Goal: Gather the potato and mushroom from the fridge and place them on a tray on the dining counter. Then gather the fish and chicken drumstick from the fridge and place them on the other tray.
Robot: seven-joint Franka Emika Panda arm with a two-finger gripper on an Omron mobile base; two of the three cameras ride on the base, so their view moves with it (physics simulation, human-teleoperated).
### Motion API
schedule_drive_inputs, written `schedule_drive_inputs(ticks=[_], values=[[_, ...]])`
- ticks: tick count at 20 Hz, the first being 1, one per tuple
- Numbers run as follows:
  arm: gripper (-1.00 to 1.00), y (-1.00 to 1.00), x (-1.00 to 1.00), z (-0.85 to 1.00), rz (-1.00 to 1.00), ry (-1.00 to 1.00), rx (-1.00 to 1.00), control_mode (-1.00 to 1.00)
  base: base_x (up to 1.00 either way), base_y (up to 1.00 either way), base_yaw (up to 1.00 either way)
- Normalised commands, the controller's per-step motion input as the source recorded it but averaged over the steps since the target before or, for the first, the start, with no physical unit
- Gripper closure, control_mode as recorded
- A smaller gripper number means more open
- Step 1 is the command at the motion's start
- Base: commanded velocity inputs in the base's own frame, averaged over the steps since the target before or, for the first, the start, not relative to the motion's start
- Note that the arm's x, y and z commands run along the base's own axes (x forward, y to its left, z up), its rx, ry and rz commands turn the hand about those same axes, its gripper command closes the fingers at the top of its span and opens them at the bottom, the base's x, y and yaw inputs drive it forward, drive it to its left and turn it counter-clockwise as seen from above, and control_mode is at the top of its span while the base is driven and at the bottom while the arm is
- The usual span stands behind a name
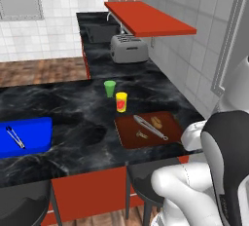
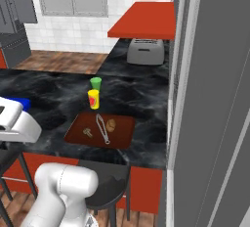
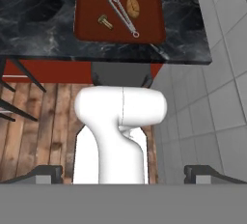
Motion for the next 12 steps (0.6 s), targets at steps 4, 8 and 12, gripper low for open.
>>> schedule_drive_inputs(ticks=[4, 8, 12], values=[[-1.0, 0.0, -0.05, -0.02, 0.0, 0.0, 0.0, 1.0, -0.1, 0.0, 0.0], [-1.0, 0.0, 0.0, 0.0, 0.0, 0.0, 0.0, 1.0, -0.44, 0.17, 0.0], [-1.0, 0.0, 0.0, 0.0, 0.0, 0.0, 0.0, 1.0, -0.56, 0.57, 0.0]])
